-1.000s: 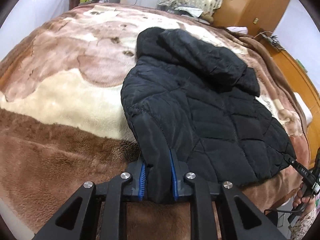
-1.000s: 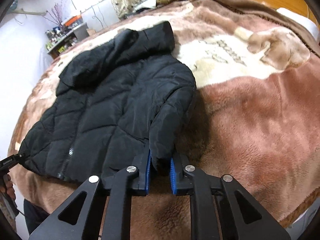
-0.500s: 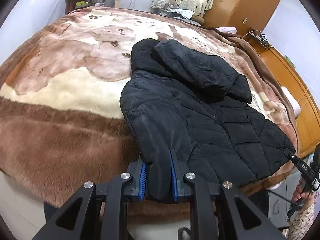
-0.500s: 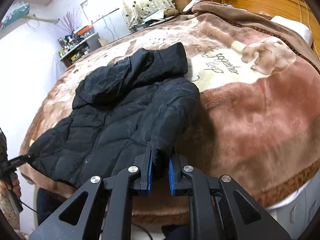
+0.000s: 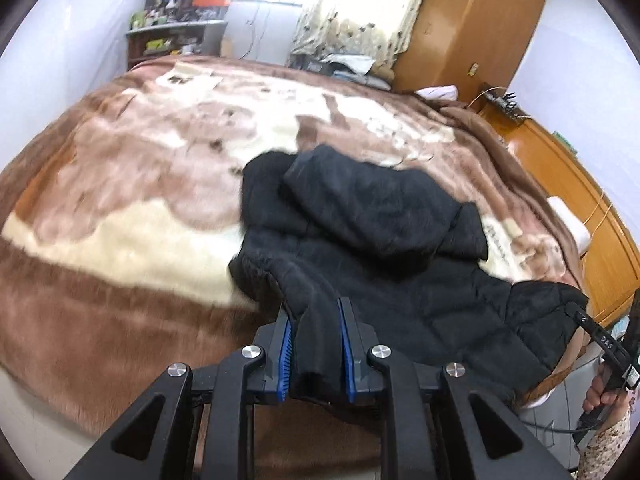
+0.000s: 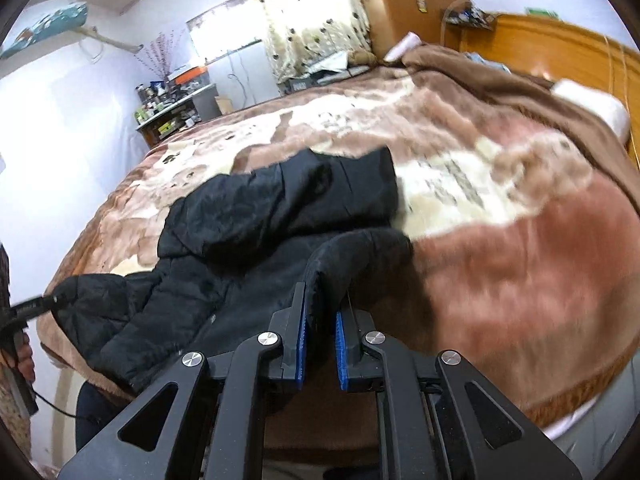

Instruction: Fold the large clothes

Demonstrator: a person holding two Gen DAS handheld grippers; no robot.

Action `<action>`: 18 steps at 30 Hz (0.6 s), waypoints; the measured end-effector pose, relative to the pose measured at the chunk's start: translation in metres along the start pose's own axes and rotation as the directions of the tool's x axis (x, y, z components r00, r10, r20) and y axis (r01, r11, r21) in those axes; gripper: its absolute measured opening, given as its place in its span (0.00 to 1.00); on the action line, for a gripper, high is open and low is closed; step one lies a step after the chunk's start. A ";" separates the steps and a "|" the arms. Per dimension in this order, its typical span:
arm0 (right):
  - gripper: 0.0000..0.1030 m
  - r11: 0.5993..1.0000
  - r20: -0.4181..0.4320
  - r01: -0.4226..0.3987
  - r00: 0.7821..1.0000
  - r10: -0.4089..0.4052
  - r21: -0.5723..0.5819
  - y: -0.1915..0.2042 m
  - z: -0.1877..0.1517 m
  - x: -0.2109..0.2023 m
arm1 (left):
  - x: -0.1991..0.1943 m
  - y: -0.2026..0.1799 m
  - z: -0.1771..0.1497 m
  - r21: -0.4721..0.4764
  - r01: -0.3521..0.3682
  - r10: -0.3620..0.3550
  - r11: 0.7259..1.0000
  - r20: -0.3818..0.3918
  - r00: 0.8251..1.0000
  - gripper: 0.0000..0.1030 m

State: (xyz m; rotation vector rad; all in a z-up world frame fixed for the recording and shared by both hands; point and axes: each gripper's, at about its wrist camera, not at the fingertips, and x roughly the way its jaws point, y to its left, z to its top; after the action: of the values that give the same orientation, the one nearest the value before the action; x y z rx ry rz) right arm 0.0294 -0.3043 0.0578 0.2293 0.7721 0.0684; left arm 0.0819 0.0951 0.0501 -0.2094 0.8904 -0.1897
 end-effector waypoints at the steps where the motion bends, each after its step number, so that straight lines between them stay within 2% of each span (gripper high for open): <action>1: 0.11 1.000 0.007 -0.001 1.000 0.001 -0.011 0.003 0.009 0.004 | 0.001 -0.001 0.007 -0.004 -0.015 0.015 1.000 0.012 1.000 0.20; 3: 0.11 1.000 0.023 0.013 1.000 -0.013 -0.028 0.008 0.024 0.009 | 0.006 -0.004 0.025 -0.001 -0.013 0.013 1.000 0.034 0.999 0.20; 10: 0.11 0.998 0.038 0.060 0.997 -0.060 -0.015 0.005 0.082 0.048 | 0.049 0.001 0.096 -0.026 -0.084 0.085 0.996 0.076 0.993 0.20; 14: 0.11 0.997 0.027 0.073 0.997 -0.074 0.037 -0.005 0.113 0.077 | 0.082 0.008 0.133 -0.079 -0.107 0.112 0.991 0.057 0.992 0.20; 18: 0.11 0.994 0.010 0.106 0.994 -0.106 0.040 -0.009 0.139 0.107 | 0.114 0.012 0.158 -0.072 -0.120 0.122 0.990 0.029 0.992 0.21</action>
State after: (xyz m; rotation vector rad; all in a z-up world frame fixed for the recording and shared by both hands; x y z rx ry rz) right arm 0.2027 -0.3224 0.0788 0.2256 0.7723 -0.0487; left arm 0.2769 0.0940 0.0585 -0.2221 0.8743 -0.0420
